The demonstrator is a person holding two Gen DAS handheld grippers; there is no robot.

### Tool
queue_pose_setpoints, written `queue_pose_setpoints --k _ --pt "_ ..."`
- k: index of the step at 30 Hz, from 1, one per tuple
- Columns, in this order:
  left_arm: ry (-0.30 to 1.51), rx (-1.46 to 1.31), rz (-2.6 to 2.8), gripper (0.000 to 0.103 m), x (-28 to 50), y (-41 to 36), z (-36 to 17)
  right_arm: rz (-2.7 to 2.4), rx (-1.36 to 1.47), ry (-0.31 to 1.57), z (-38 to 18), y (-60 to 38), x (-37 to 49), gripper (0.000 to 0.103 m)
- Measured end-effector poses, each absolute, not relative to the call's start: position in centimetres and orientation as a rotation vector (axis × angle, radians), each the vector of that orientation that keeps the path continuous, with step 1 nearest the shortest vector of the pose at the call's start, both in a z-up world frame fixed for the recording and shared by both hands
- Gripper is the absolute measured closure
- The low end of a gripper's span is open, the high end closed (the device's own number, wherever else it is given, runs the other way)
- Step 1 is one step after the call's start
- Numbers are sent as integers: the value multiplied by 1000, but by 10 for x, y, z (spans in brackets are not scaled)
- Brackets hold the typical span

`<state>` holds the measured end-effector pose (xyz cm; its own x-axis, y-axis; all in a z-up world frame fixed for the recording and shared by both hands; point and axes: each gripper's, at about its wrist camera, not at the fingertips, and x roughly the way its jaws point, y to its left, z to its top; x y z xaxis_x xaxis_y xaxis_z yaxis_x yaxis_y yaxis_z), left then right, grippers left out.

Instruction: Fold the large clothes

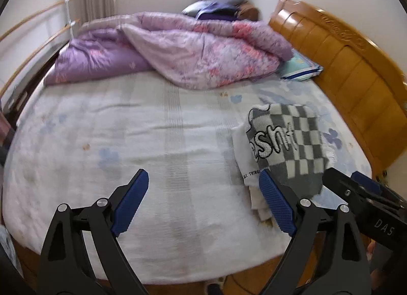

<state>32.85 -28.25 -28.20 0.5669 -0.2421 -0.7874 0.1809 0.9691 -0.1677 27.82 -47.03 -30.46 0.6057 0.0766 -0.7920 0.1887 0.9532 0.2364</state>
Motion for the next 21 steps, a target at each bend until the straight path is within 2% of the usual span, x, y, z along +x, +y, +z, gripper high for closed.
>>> queue_pose_setpoints --k 14,21 --pt "770 -64 -283 9 200 -134 -133 -135 223 773 -160 -331 156 9" --pt "698 -70 -243 9 159 -90 -80 -148 164 755 -122 -292 119 9"
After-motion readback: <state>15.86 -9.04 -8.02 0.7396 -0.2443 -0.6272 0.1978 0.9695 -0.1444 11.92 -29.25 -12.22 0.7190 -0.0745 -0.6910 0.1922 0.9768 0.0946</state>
